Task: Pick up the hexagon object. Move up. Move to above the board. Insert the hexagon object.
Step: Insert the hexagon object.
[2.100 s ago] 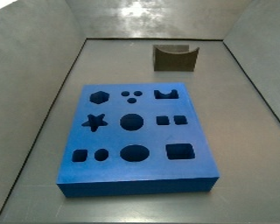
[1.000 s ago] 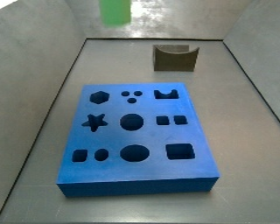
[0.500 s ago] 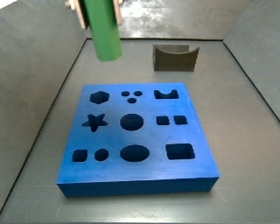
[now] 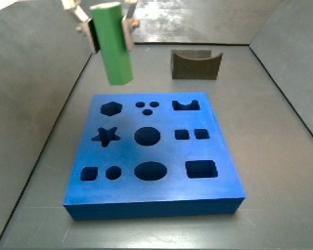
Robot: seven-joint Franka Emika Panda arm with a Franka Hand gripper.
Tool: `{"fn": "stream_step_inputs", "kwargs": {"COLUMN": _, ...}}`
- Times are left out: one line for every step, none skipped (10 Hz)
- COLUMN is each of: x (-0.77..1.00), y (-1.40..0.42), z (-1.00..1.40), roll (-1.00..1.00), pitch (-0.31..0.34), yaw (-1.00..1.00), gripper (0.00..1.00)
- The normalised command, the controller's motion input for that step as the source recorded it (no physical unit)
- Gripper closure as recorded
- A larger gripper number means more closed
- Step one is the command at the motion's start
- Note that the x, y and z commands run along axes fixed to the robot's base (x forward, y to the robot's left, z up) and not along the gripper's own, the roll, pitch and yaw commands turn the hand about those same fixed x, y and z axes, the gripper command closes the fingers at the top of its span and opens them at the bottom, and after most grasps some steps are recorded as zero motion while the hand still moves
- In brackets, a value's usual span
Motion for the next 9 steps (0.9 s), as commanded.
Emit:
{"fn": "stream_step_inputs", "kwargs": {"x": -0.34, "y": 0.17, "z": -0.82, "roll": 0.27, "pitch": 0.0, "yaw": -0.1, "gripper": 1.0}}
{"fn": "stream_step_inputs", "kwargs": {"x": -0.39, "y": 0.22, "z": -0.79, "roll": 0.23, "pitch": 0.026, "yaw": -0.28, "gripper": 1.0}}
{"fn": "stream_step_inputs", "kwargs": {"x": -0.19, "y": 0.09, "z": -0.52, "roll": 0.03, "pitch": 0.0, "yaw": -0.29, "gripper": 1.0}}
{"fn": "stream_step_inputs", "kwargs": {"x": 0.0, "y": 0.0, "z": 0.0, "roll": -0.03, "pitch": 0.0, "yaw": 0.0, "gripper": 1.0}}
{"fn": "stream_step_inputs", "kwargs": {"x": 0.0, "y": 0.0, "z": -0.13, "roll": 0.0, "pitch": 0.0, "yaw": 0.0, "gripper": 1.0}}
{"fn": "stream_step_inputs", "kwargs": {"x": 0.17, "y": -0.01, "z": -0.64, "roll": 0.1, "pitch": 0.0, "yaw": -0.29, "gripper": 1.0}}
{"fn": "stream_step_inputs", "kwargs": {"x": 0.23, "y": 0.0, "z": -0.7, "roll": 0.11, "pitch": -0.006, "yaw": -0.44, "gripper": 1.0}}
{"fn": "stream_step_inputs", "kwargs": {"x": 0.08, "y": 0.0, "z": -0.29, "roll": 0.0, "pitch": 0.0, "yaw": -0.23, "gripper": 1.0}}
{"fn": "stream_step_inputs", "kwargs": {"x": -0.03, "y": 0.0, "z": -0.03, "roll": 0.0, "pitch": 0.0, "yaw": 0.0, "gripper": 1.0}}
